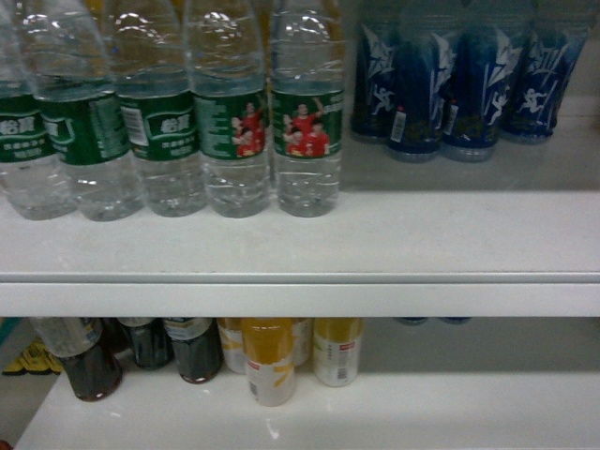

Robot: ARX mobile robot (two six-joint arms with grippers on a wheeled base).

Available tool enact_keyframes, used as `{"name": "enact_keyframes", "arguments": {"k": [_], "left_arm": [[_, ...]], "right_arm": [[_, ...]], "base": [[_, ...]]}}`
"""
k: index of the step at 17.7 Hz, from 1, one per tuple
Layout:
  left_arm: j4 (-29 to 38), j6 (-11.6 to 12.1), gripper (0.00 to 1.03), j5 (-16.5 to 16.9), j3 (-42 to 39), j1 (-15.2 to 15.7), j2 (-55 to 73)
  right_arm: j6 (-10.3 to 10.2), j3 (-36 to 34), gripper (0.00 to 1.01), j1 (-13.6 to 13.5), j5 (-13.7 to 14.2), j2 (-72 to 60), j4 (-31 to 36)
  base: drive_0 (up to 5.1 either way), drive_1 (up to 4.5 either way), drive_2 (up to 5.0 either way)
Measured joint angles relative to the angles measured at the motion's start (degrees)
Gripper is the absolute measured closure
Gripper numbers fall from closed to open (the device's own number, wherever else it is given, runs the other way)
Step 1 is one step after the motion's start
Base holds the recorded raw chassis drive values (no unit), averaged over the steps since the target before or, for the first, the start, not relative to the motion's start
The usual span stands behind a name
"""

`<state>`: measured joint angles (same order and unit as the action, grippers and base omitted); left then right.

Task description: Move water from second to third shelf

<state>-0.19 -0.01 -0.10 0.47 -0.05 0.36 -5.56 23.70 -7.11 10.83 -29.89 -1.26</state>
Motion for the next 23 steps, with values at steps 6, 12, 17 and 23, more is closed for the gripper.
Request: {"name": "enact_keyframes", "arguments": {"k": [6,12,17,23], "left_arm": [[-0.02,0.0,0.05,0.07,0.0,0.0,0.0],[0.02,0.0,0.05,0.04,0.0,0.0,0.0],[-0.09,0.0,0.05,0.07,0.0,0.0,0.0],[0.07,0.0,0.05,-0.22,-0.02,0.0,0.0]], "right_arm": [[-0.02,0.0,0.58,-0.02,-0.11,-0.02,0.31],[0.0,0.0,0.58,-0.02,-0.13,0.0,0.0],[0.0,0.0,0.58,0.0,-0.07,-0.02,0.17],[0.0,0.0,0.58,0.0,-0.22,-0.02,-0.28]], "base": [[-5.0,2.48,2.5],[-5.0,2.49,2.5],[-4.9,2.54,2.5],[-3.2,1.74,1.7]]}}
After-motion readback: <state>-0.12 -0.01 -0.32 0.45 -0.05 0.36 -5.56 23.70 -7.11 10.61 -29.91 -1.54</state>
